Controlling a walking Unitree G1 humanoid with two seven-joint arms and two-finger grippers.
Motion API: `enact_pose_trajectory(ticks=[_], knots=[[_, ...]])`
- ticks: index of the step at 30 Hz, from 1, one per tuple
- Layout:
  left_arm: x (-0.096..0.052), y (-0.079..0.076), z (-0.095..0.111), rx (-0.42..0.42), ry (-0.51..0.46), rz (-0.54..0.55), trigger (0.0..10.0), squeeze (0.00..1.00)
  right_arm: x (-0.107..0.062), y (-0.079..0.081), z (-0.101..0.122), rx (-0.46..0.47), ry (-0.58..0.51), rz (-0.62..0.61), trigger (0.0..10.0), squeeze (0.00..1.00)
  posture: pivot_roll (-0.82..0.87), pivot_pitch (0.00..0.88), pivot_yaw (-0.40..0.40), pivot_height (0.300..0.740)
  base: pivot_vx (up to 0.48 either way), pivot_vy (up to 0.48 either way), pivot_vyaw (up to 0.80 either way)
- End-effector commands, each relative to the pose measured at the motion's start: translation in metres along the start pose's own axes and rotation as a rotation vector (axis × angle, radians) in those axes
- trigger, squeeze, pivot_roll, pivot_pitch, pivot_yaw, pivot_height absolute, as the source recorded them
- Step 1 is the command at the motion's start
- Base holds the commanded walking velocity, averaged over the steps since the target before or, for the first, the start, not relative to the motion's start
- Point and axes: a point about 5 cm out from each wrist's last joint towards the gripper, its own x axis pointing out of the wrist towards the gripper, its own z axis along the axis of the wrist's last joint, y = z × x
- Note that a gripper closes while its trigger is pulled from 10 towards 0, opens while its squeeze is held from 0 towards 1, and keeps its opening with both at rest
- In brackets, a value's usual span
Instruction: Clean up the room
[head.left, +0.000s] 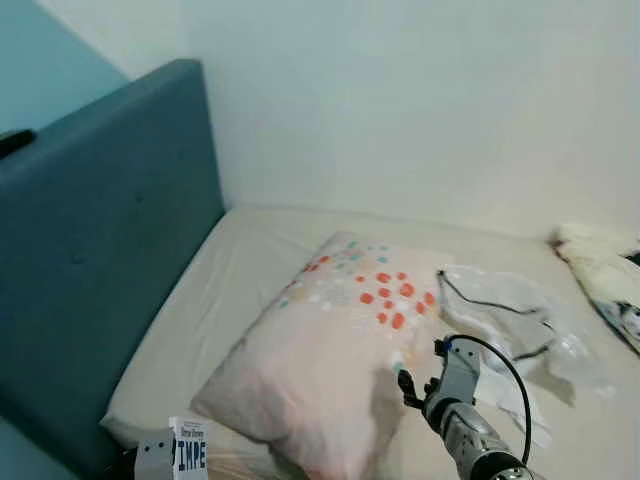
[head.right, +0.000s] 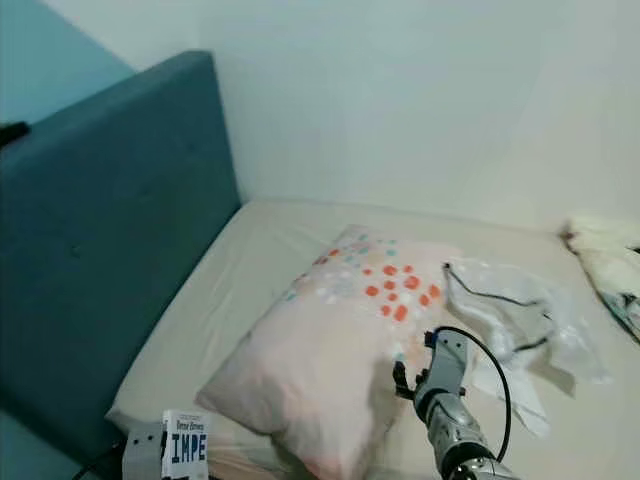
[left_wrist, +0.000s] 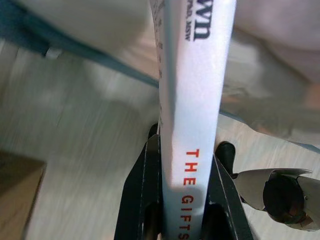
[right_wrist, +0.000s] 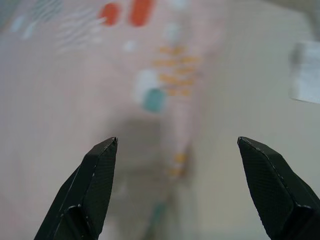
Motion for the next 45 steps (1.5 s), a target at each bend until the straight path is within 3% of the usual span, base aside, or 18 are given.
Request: enact_pose_trajectory(ticks=[1, 10, 16, 20, 23, 33, 45], knots=[[-0.001, -0.003, -0.01, 0.009, 0.038, -0.011, 10.0, 0.0, 0.0, -0.007, 0.006, 0.029, -0.011, -0.029, 10.0, 0.0, 0.01, 0.0, -0.047, 0.708, 0.0, 0.0, -0.77], [-0.004, 0.004, -0.015, 0.033, 0.038, 0.002, 10.0, 0.0, 0.003, -0.013, 0.03, 0.086, -0.081, -0.057, 10.0, 0.0, 0.03, 0.0, -0.039, 0.708, 0.0, 0.0, -0.39], [-0.008, 0.021, -0.014, 0.069, 0.039, 0.081, 10.0, 0.0, 0.007, 0.009, 0.044, 0.059, -0.116, 0.043, 10.0, 0.0, 0.03, 0.0, -0.039, 0.708, 0.0, -0.44, 0.0], [-0.007, 0.023, -0.012, 0.023, 0.029, 0.115, 10.0, 0.0, 0.008, 0.026, 0.041, 0.019, -0.107, 0.136, 10.0, 0.0, 0.03, 0.0, -0.038, 0.708, 0.0, -0.112, 0.0], [-0.007, 0.022, -0.012, 0.02, 0.029, 0.118, 10.0, 0.0, 0.008, 0.029, 0.04, 0.021, -0.108, 0.159, 10.0, 0.0, 0.03, 0.0, -0.038, 0.708, 0.0, 0.0, 0.0], [-0.006, 0.018, -0.011, 0.041, 0.034, 0.111, 10.0, 0.0, 0.008, 0.034, 0.033, -0.013, -0.09, 0.188, 10.0, 0.0, 0.02, 0.0, -0.034, 0.708, 0.0, 0.0, 0.74], [-0.005, 0.014, -0.012, 0.035, 0.036, 0.1, 10.0, 0.0, 0.009, 0.03, 0.045, -0.026, -0.115, 0.168, 10.0, 0.0, 0.02, 0.0, -0.041, 0.708, 0.0, 0.0, 0.74]])
